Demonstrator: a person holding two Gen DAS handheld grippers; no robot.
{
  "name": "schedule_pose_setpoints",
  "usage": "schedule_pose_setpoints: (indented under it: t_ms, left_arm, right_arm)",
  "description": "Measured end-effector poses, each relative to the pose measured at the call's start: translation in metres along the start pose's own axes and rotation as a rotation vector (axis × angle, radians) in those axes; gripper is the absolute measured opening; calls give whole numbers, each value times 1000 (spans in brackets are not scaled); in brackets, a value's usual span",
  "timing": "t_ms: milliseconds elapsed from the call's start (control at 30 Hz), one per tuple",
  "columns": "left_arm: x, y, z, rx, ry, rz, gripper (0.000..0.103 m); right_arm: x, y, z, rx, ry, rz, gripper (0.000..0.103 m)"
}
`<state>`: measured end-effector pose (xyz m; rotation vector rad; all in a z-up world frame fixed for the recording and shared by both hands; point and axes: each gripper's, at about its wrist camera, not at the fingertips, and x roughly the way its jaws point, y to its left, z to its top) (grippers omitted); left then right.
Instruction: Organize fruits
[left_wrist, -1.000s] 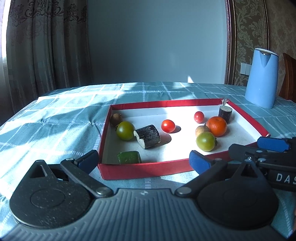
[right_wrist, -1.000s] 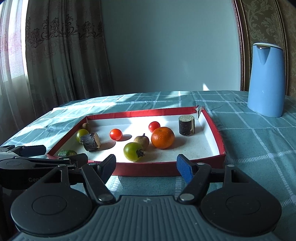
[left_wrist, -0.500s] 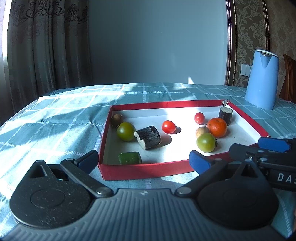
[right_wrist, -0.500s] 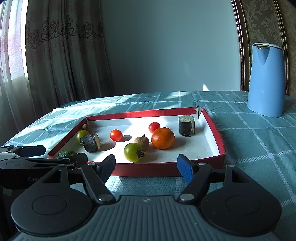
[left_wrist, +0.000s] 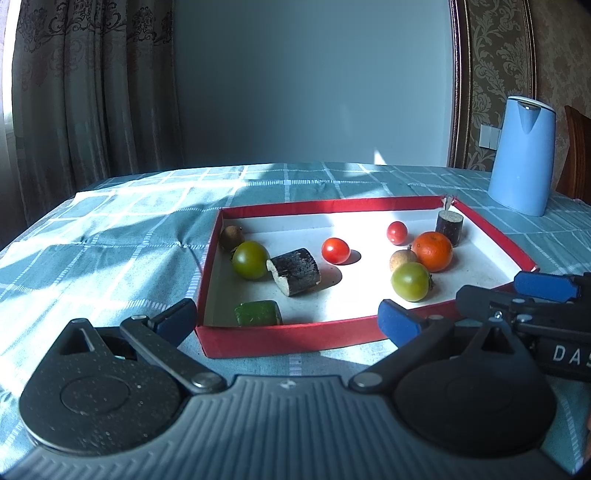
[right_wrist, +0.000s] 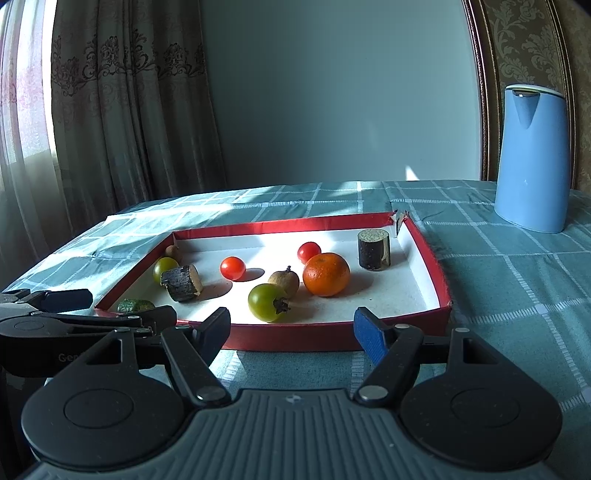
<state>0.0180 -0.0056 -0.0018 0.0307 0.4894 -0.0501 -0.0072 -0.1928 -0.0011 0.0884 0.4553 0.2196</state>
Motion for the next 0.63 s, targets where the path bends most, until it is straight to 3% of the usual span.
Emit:
schedule_pose_setpoints:
  t_ms: [300,500,633]
  left_arm:
    - [-5,1,0,-4,-25,-11,103]
    - [-4,9,-3,-42,5,-68,103]
    - [-7,9,-7,-34,3,-9,103]
  right_arm:
    - [-2,0,1,5,-17,0,73]
    - [-7,-2,1,-4,-29,5,73]
    - [-10,-1,-3,-31,-14,16,74]
